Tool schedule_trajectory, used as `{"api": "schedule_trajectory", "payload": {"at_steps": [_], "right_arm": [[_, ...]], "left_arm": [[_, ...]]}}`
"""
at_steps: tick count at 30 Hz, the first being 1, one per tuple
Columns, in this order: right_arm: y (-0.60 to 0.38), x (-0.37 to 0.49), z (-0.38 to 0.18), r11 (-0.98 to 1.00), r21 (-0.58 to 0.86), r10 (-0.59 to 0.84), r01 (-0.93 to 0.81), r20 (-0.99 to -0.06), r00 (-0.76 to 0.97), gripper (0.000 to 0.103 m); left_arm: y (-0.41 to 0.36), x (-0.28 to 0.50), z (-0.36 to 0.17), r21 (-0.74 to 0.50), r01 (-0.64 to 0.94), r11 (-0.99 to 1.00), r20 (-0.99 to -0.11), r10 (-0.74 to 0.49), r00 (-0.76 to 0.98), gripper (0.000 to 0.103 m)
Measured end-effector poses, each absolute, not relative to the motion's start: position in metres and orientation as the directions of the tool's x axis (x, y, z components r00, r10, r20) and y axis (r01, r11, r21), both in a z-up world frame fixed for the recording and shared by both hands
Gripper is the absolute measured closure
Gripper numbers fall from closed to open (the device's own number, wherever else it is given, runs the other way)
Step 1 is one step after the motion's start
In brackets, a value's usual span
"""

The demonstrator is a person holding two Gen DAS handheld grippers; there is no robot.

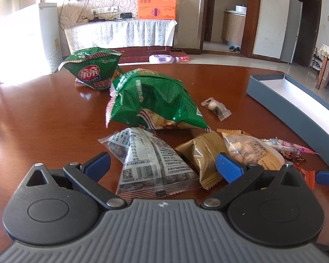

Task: Organize snacks
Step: 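Grasp the clear nut packet with the left tool while the right grasps an orange packet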

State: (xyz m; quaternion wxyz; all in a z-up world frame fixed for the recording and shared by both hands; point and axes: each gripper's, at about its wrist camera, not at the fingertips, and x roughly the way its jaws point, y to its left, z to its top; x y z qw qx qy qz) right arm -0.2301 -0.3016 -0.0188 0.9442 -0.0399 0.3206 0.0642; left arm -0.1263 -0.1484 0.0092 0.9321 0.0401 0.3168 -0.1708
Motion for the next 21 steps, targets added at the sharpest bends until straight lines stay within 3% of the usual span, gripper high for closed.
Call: {"api": "schedule_trajectory", "payload": {"at_steps": [3,5,9,21], "right_arm": [[-0.302,-0.23,-0.019,0.988,-0.028,0.103,-0.151,-0.609,0.787,0.013],[-0.301,-0.228,-0.019,0.986,-0.025,0.114,-0.163,-0.61,0.784,0.013],[-0.298,-0.223,-0.023,0.983,-0.039,0.115,-0.178,-0.626,0.771,0.026],[-0.292,-0.213,-0.031,0.977,-0.048,0.128,-0.209,-0.654,0.746,0.034]], "left_arm": [[-0.151,-0.126,0.007,-0.037,0.362,0.931,-0.61,-0.308,0.73,0.006],[-0.151,-0.125,0.005,-0.039,0.365,0.93,-0.615,-0.31,0.725,0.028],[-0.147,-0.122,0.004,-0.077,0.364,0.928,-0.628,-0.329,0.705,0.028],[-0.147,-0.121,0.005,-0.086,0.369,0.926,-0.63,-0.337,0.699,0.026]]}}
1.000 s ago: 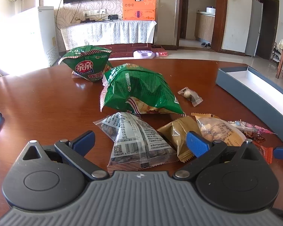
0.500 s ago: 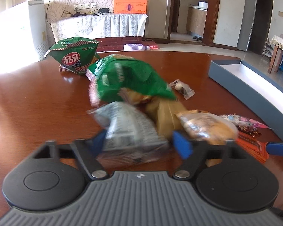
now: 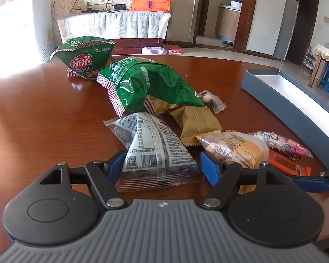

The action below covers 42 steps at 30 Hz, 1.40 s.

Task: Organize snacks
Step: 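Grasp the clear nut packet with the left tool while the right grasps an orange packet, then release the nut packet into the box with the left tool while the right drops its packet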

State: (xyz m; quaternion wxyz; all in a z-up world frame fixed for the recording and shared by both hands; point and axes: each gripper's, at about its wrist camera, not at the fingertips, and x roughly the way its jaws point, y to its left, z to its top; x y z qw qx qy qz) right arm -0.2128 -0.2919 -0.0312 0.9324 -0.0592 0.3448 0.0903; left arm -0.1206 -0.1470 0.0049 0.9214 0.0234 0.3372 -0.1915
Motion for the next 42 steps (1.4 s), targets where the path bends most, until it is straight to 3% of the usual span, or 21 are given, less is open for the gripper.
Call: {"api": "schedule_trajectory", "payload": {"at_steps": [7,11,20,26,28,30,31,32,34,37,39,40,41,42], "right_arm": [[-0.291,-0.214,-0.028,0.974,-0.039,0.144,-0.223,-0.656,0.741,0.056],[-0.29,-0.217,-0.028,0.973,-0.042,0.145,-0.227,-0.657,0.74,0.057],[-0.281,-0.236,-0.02,0.966,-0.038,0.173,-0.254,-0.634,0.753,0.058],[-0.285,-0.249,-0.01,0.967,-0.033,0.183,-0.254,-0.604,0.776,0.058],[-0.289,-0.246,-0.013,0.969,-0.025,0.177,-0.246,-0.622,0.763,0.058],[-0.289,-0.242,-0.019,0.97,-0.03,0.165,-0.24,-0.645,0.746,0.058],[-0.289,-0.24,-0.022,0.97,-0.03,0.163,-0.241,-0.657,0.736,0.057],[-0.289,-0.238,-0.024,0.97,-0.031,0.16,-0.24,-0.662,0.732,0.055],[-0.288,-0.239,-0.026,0.972,-0.037,0.152,-0.233,-0.656,0.739,0.041],[-0.288,-0.237,-0.029,0.974,-0.051,0.133,-0.219,-0.655,0.744,0.035],[-0.289,-0.235,-0.03,0.975,-0.051,0.132,-0.217,-0.651,0.747,0.035],[-0.29,-0.233,-0.03,0.975,-0.047,0.135,-0.217,-0.65,0.748,0.035],[-0.291,-0.232,-0.03,0.975,-0.041,0.14,-0.218,-0.651,0.746,0.035],[-0.292,-0.231,-0.03,0.975,-0.032,0.146,-0.22,-0.654,0.742,0.036]], "left_arm": [[-0.143,-0.124,0.008,-0.119,0.375,0.92,-0.62,-0.364,0.695,0.034],[-0.141,-0.132,0.012,-0.098,0.391,0.915,-0.609,-0.366,0.704,0.046],[-0.127,-0.143,0.019,-0.117,0.401,0.909,-0.603,-0.385,0.698,0.057],[-0.119,-0.15,0.025,-0.099,0.398,0.912,-0.596,-0.375,0.71,0.059],[-0.118,-0.148,0.022,-0.093,0.388,0.917,-0.61,-0.361,0.705,0.057],[-0.116,-0.145,0.019,-0.089,0.363,0.928,-0.615,-0.338,0.712,0.045],[-0.116,-0.144,0.018,-0.079,0.354,0.932,-0.623,-0.324,0.712,0.025],[-0.117,-0.141,0.015,-0.063,0.342,0.938,-0.636,-0.302,0.71,0.013],[-0.119,-0.138,0.009,-0.048,0.348,0.936,-0.648,-0.294,0.703,0.012],[-0.125,-0.134,0.003,-0.021,0.367,0.93,-0.652,-0.291,0.7,0.012],[-0.127,-0.132,0.002,-0.017,0.381,0.925,-0.649,-0.3,0.699,0.014],[-0.127,-0.132,0.002,-0.02,0.386,0.922,-0.644,-0.307,0.7,0.023],[-0.128,-0.133,0.003,-0.018,0.396,0.918,-0.635,-0.317,0.705,0.041],[-0.128,-0.133,0.004,-0.011,0.399,0.917,-0.632,-0.315,0.708,0.048]]}}
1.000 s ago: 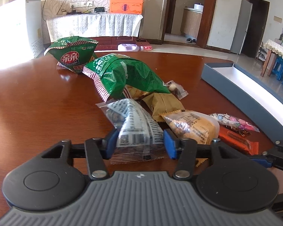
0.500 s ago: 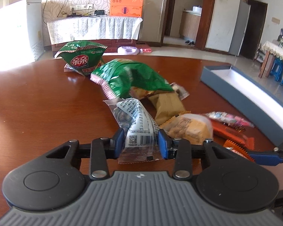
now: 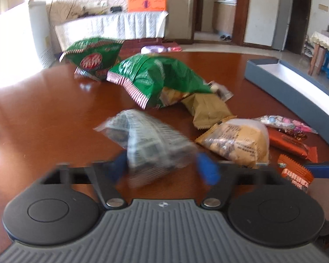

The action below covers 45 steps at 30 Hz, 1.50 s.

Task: Organize snacks
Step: 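Release the nut packet into the box with the left tool while the right drops its packet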

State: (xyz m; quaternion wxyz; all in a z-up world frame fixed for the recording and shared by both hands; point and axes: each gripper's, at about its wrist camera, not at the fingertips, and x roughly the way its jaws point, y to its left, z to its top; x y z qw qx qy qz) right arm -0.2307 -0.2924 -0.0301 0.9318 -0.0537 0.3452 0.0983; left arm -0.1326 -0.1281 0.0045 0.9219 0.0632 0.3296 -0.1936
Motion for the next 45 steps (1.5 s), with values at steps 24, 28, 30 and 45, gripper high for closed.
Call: {"api": "schedule_trajectory", "payload": {"at_steps": [24,28,30,45], "right_arm": [[-0.316,-0.261,0.014,0.989,-0.03,0.108,-0.145,-0.517,0.849,0.059],[-0.322,-0.262,0.011,0.991,-0.025,0.096,-0.129,-0.53,0.843,0.059],[-0.324,-0.265,0.013,0.992,-0.028,0.093,-0.126,-0.52,0.849,0.059],[-0.409,-0.276,0.013,0.99,-0.027,-0.131,0.136,-0.506,0.852,0.059]], "left_arm": [[-0.137,-0.173,0.062,-0.101,0.482,0.87,-0.479,-0.467,0.743,0.073],[-0.145,-0.173,0.057,-0.105,0.472,0.875,-0.508,-0.455,0.731,0.075],[-0.145,-0.175,0.062,-0.116,0.476,0.872,-0.488,-0.468,0.737,0.076],[-0.274,-0.181,0.088,-0.138,0.66,0.739,-0.412,-0.648,0.64,0.076]]}}
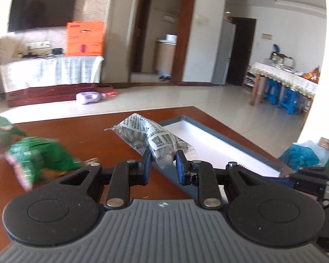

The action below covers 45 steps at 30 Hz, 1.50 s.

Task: Organize snacks
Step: 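Release the nut packet into the box with the left tool while the right drops its packet, then return both tools to the pile and grasp the tan pastry packet with the left tool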

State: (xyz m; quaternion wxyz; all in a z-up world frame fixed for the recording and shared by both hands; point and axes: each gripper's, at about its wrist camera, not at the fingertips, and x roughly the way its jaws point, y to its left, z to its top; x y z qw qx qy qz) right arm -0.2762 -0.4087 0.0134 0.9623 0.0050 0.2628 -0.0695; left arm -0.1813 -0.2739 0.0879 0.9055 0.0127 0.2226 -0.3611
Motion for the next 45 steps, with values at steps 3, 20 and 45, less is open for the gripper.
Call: {"api": "schedule_trajectory", "payload": {"at_steps": [3,20,45], "right_arm": [[-0.425,-0.27,0.008,0.984,-0.01,-0.155,0.175,-0.521,0.839,0.059],[-0.471,-0.219,-0.023,0.965,0.011,-0.199,0.261,-0.614,0.764,0.059],[-0.428,-0.27,0.009,0.958,0.064,-0.215,0.278,-0.482,0.849,0.021]], "left_arm": [[-0.306,-0.174,0.081,-0.142,0.678,0.721,-0.426,-0.663,0.616,0.076],[-0.426,-0.104,0.013,-0.138,0.685,0.715,-0.541,-0.634,0.553,0.07],[-0.312,-0.194,0.065,0.018,0.591,0.806,-0.418,-0.531,0.737,0.007]]}}
